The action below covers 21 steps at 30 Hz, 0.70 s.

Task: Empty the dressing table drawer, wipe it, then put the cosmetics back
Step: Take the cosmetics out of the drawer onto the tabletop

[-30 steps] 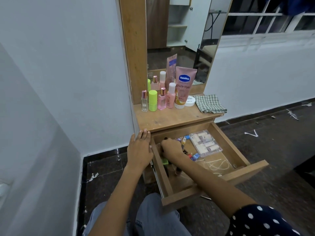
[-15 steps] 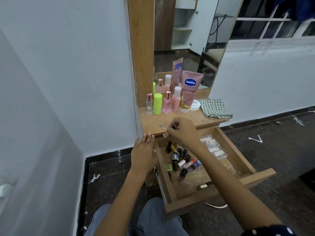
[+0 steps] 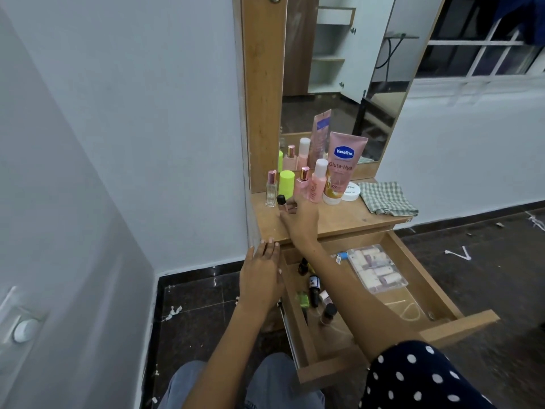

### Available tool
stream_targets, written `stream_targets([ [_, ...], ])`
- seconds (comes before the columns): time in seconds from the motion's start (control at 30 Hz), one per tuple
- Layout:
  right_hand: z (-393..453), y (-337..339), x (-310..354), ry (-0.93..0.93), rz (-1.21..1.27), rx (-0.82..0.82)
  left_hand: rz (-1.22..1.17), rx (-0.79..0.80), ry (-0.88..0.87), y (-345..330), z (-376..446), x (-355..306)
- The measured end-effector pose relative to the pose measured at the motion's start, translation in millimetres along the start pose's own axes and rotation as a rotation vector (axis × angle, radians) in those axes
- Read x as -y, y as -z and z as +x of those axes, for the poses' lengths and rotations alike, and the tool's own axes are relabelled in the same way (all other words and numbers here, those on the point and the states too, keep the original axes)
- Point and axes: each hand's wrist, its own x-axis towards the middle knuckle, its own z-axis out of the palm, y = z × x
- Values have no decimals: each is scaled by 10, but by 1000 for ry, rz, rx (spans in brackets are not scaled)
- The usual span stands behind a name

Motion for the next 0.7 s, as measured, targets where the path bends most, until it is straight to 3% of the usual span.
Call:
stream_targets([
  [0.2, 41, -150, -7, -87, 105, -86, 27, -1, 6, 10, 21, -12],
  [0.37, 43, -161, -22, -127, 101, -63, 25, -4, 9, 14, 8, -13],
  [0.5, 21, 100, -62, -139, 183, 1, 12, -11, 12, 15, -1, -13],
  [0.6, -57, 520, -165, -35, 138, 55, -2, -16, 4, 2, 0, -11],
  [0.7, -226, 990, -344, 51, 0, 241, -10, -28, -6, -14, -1, -1],
])
